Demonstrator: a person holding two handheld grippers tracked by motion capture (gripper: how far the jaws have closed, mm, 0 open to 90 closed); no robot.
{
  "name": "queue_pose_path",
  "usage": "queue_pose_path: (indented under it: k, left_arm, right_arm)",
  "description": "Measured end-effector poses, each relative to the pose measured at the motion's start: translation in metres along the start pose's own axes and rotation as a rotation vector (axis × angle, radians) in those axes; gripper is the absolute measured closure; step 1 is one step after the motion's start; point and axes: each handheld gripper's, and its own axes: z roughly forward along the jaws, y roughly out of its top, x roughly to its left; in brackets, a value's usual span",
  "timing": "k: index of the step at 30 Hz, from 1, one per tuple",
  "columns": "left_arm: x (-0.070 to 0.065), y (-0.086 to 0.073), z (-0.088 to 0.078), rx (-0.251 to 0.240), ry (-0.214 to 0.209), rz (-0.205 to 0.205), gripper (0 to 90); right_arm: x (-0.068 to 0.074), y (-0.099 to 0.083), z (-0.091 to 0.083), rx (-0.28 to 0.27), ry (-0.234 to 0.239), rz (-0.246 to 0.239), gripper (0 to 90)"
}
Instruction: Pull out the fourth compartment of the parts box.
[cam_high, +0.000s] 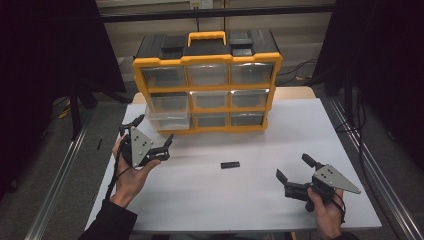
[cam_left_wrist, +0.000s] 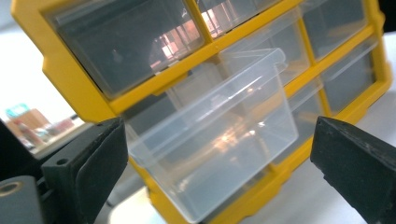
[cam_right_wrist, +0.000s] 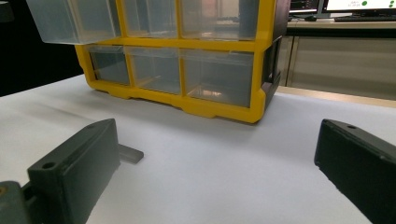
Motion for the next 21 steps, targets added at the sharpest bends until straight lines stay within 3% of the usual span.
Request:
queue_pose_path:
  k: [2,6,7,8,9,10,13,18,20,21]
  left_arm:
    - [-0.001,-0.004,-0.001,0.013,-0.018,-0.069,4.2]
    - [-0.002,-0.01,-0.003,0.037,-0.02,-0.118,3.8]
    - [-0.002,-0.014,-0.004,0.034,-0.036,-0.15,3.5]
    - [-0.002,-0.014,-0.004,0.034,-0.036,-0.15,3.3]
    - [-0.002,-0.018,-0.006,0.03,-0.056,-0.204,2.7]
    - [-0.002,-0.018,-0.006,0.03,-0.056,-0.204,1.7]
    - [-0.002,-0.028,-0.01,0.024,-0.081,-0.253,1.4]
    - [0.0,-0.048,-0.014,0.051,-0.127,-0.425,1.9]
    - [0.002,-0.057,-0.015,0.076,-0.132,-0.523,2.7]
    - [0.002,-0.06,-0.015,0.089,-0.129,-0.514,2.7]
  right_arm:
    - [0.0,0.0,0.0,-0.001,-0.001,0.006,0.0]
    - [0.0,0.0,0.001,0.001,0.003,0.002,0.0]
    - [0.0,0.0,0.001,0.002,0.006,-0.004,0.0]
    - [0.0,0.0,0.0,0.003,0.01,-0.002,0.0]
    - [0.0,0.0,0.0,0.003,0.011,-0.003,0.0]
    - [0.0,0.0,0.0,0.003,0.011,-0.003,0.0]
    - [0.001,0.0,0.001,0.003,0.008,0.0,0.0]
    - [0.0,0.0,0.0,0.001,0.002,-0.001,0.0]
    - [0.0,0.0,0.0,0.004,-0.002,0.001,0.0]
    - [0.0,0.0,0.0,0.002,-0.002,0.001,0.0]
